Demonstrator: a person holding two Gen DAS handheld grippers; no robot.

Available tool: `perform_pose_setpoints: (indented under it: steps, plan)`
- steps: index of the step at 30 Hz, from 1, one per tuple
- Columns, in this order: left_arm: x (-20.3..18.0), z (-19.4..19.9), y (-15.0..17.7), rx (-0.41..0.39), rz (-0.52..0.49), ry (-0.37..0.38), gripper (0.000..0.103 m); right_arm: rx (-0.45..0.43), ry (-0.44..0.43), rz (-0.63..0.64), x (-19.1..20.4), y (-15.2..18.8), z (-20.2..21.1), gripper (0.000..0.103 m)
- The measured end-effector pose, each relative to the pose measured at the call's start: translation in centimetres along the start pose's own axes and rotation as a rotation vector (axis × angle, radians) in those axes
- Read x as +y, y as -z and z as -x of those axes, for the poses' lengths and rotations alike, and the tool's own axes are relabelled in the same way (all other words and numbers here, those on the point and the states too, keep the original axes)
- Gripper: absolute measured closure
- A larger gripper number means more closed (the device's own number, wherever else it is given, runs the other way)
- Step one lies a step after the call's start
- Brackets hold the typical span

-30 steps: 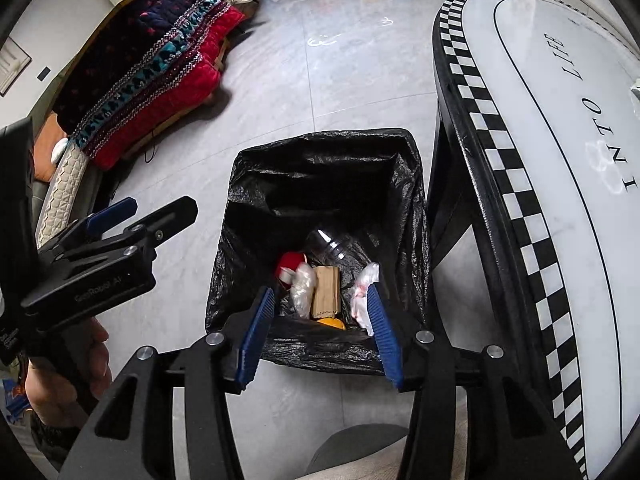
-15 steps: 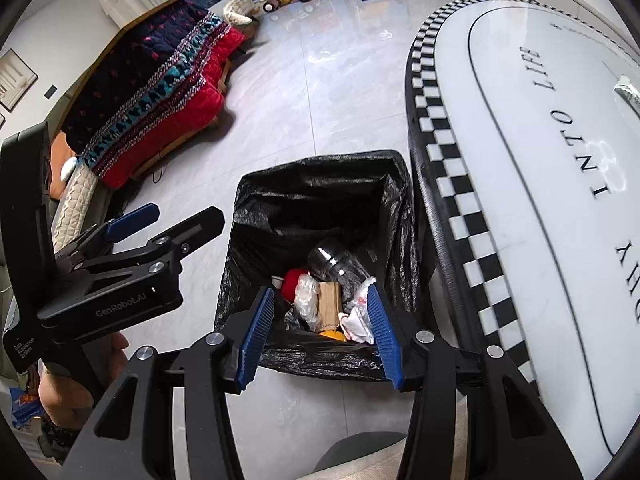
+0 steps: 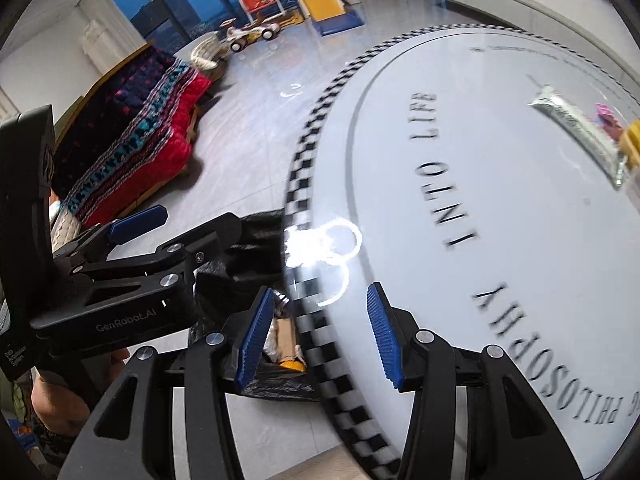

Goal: Collect trash
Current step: 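Move both open tools back over the table, then grasp the clear plastic cup with the right tool while the left tool grasps the white wrapper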

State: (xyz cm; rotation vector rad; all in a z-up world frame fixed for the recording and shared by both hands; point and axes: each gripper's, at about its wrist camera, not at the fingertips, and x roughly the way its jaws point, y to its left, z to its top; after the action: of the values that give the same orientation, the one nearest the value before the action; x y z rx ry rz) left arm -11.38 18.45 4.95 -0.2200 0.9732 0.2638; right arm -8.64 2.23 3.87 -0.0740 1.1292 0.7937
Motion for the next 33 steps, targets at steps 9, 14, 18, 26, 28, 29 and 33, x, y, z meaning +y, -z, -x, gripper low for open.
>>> perform_pose_setpoints:
  steps: [9, 14, 18, 26, 28, 29, 33]
  plan:
    - [-7.4, -1.6, -4.1, 0.014, -0.054, 0.049, 0.006, -0.06, 0.08, -0.08, -7.8, -2.0, 3.6, 0.053]
    - [-11.4, -2.9, -6.5, 0.024, -0.05, 0.074, 0.006, -0.089, 0.152, -0.109, -12.6, -3.6, 5.4, 0.053]
    - [-14.6, -4.0, -8.9, 0.04, -0.024, 0.089, 0.006, -0.103, 0.224, -0.109, -16.2, -5.2, 6.7, 0.053]
    - [-21.4, -7.2, -13.2, 0.125, -0.018, 0.072, 0.006, -0.041, 0.33, -0.034, -22.0, -8.5, 6.6, 0.053]
    - [-22.7, -8.1, -13.8, 0.155, -0.017, 0.061, 0.006, -0.014, 0.351, -0.005, -23.0, -9.0, 6.0, 0.053]
    - [-23.4, -8.6, -14.1, 0.171, -0.019, 0.059, 0.006, 0.002, 0.354, 0.014, -23.5, -9.2, 5.7, 0.053]
    - [-25.8, -10.1, -14.8, 0.21, -0.038, 0.065, 0.006, 0.07, 0.359, 0.089, -24.7, -9.6, 4.2, 0.053]
